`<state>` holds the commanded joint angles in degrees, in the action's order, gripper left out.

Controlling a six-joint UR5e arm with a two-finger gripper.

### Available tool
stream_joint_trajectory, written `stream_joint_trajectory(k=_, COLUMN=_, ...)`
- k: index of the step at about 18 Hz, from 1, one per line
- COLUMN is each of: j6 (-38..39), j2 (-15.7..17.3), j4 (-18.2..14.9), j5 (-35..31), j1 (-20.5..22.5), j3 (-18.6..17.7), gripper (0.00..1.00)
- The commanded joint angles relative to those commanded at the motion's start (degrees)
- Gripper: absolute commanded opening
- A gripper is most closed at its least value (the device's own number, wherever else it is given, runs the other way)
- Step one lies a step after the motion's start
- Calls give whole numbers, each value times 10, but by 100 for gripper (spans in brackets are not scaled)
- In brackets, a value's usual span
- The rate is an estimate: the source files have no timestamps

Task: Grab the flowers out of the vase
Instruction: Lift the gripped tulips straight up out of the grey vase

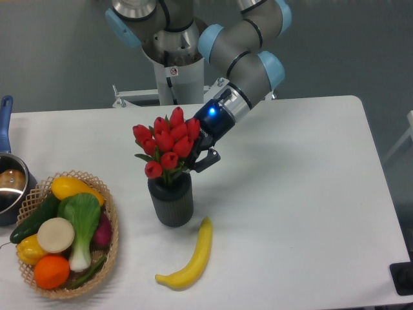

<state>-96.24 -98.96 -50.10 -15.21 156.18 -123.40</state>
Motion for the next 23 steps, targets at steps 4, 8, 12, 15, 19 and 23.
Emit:
stream_joint_trajectory(k=4, j6=2, j2=2, j4=0, j5=21, j1=0, j3=5, gripper=43)
stream_joint_trajectory(k=8, j6=9, j2=8, j4=0, j5=40, j1=1, j3=9, gripper=43)
stream_joint_trajectory(k=12, j6=47, j2=22, j4=-1, j5=44, j1=0, j3=31, gripper=43)
stream_joint_trajectory(k=15, j6=113, j2=46, j4=-1, j5=39, j1=0, j3=54, gripper=43)
stream_joint_trajectory(k=19, j6=181, j2=83, j4=-2, j5=34, j1=3, j3=67, gripper=44)
stream_joint_trajectory(k=23, j6=194, j2=98, j4=-4, j5=23, j1=4, j3=74, gripper=44)
